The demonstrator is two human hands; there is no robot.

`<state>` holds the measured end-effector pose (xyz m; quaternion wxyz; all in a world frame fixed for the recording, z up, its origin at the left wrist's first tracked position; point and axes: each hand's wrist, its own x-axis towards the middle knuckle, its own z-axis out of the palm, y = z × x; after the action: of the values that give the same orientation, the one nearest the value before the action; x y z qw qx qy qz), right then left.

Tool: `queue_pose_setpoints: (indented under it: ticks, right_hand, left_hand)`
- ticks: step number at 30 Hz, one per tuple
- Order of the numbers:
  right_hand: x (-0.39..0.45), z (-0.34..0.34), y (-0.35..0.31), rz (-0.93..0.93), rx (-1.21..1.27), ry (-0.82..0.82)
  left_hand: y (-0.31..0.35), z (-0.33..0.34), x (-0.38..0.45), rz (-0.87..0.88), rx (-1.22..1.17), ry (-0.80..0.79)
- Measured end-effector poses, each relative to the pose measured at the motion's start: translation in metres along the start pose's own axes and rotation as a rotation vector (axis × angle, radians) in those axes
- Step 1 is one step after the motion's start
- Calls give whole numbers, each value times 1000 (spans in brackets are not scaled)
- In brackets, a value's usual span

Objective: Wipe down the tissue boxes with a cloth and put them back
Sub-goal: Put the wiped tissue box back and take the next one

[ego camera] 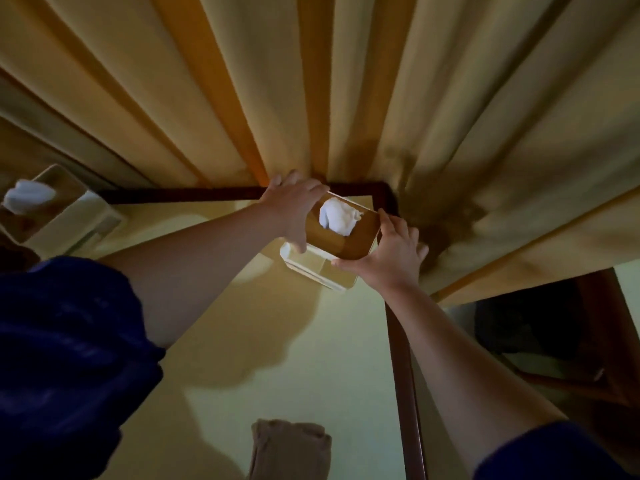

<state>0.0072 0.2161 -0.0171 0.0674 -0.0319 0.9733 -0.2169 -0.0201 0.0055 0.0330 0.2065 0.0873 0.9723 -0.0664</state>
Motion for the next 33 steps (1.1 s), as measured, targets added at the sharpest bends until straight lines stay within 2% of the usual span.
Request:
queue_pose_setpoints:
  ticks: [9,12,14,17,20,24,29,31,33]
  right_hand:
    - [45,13,16,55,77,33]
    - [38,18,27,41,187,18]
    - [19,23,36,5,256,44]
    - [-33,36,52,-75,273,93]
    - [-105,55,67,-166,213,39]
    - [-212,84,75,-394,70,-167]
    - [-315,117,78,-743,-39,-436]
    - [-334,132,77,-778,-100,-448]
    - [-345,146,71,-729,-191,-443]
  left_hand:
    - [4,-1,61,-48,-90,-19]
    - [1,8,53,-122,-251,18]
    - [-3,22,33,-174,-436,131]
    - [-4,63,-25,-240,-759,389]
    - [0,118,-104,-287,-818,485]
    - [4,201,-218,-348,-826,452]
    - [10,279,-349,-483,-825,293]
    - [8,304,-389,-488,-805,283]
    - [3,324,-419,-489,-786,274]
